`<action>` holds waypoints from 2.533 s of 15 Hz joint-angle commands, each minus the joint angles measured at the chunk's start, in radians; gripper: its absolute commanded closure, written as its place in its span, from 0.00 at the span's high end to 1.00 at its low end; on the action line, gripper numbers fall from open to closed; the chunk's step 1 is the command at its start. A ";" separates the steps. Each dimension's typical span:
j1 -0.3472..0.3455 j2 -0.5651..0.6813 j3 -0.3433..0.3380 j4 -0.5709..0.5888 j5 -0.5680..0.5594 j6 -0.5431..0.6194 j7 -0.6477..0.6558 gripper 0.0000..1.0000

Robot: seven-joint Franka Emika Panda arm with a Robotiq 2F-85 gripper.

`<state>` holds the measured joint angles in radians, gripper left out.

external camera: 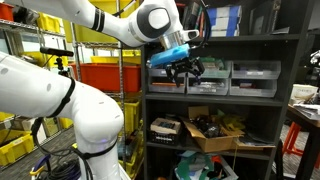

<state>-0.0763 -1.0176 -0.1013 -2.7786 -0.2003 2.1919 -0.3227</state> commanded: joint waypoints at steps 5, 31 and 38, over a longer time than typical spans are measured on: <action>0.203 -0.259 -0.034 -0.019 -0.019 -0.168 -0.250 1.00; 0.831 0.017 -0.134 0.157 0.364 0.385 -0.747 1.00; 0.905 0.020 -0.132 0.175 0.337 0.451 -0.768 1.00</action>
<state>0.8290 -0.9976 -0.2341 -2.6062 0.1378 2.6452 -1.0927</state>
